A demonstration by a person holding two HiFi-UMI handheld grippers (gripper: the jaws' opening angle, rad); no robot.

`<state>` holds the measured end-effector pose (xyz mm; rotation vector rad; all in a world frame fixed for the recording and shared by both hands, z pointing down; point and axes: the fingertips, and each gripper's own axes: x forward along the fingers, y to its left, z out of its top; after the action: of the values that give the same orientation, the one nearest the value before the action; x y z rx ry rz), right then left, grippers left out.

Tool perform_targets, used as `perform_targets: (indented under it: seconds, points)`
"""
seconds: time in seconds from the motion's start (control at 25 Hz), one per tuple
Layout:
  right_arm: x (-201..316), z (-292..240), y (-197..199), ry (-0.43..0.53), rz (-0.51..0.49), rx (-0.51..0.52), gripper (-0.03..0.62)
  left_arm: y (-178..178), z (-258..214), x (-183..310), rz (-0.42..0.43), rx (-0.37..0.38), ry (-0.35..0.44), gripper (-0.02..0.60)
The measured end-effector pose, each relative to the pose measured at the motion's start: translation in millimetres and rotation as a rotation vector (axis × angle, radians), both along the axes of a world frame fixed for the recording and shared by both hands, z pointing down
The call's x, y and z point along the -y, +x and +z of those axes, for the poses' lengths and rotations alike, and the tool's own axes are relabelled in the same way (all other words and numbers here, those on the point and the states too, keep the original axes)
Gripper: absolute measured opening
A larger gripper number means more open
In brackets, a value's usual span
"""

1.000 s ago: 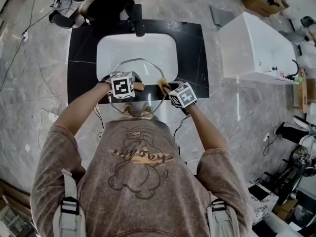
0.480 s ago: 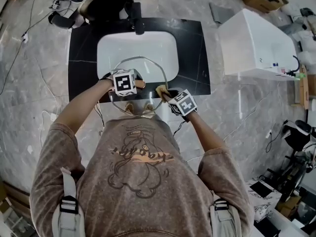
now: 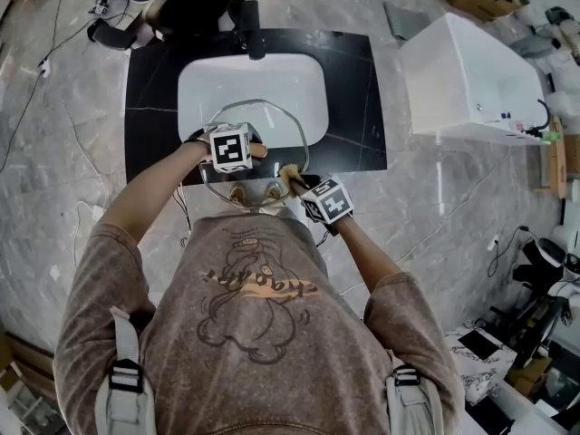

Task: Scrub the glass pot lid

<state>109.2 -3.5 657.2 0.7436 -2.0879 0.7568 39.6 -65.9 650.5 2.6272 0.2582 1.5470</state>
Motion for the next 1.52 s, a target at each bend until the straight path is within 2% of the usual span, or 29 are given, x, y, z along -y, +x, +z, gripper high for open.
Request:
perform_targets:
  seconds: [0.2,0.32,0.68,1.04,1.52]
  points:
    - [-3.6,-0.4,-4.7,-0.002,0.069,-0.008,0.048,-0.7,1.2,0.1,-0.002,0.012,0.006,0.193]
    - [-7.3,-1.4,-11.4,-0.011,0.074,-0.009,0.048,-2.1,3.6,0.4,-0.001,0.02,0.003,0.192]
    - [-15.7,-4.8,-30.1,-0.031,0.032,-0.028,0.048,-0.1,1.5,-0.1,0.008,0.024,0.0,0.192]
    - [-26.4,-7.2,-66.9,-0.073,-0.059,0.003,0.048,0.3,0.0,-0.9,0.025,0.043,0.0,0.192]
    - [-23.8,-12.3,-104.6,-0.088,-0.126,0.022,0.048,1.1,-0.9,-0.1,0.015,0.063,-0.006,0.192]
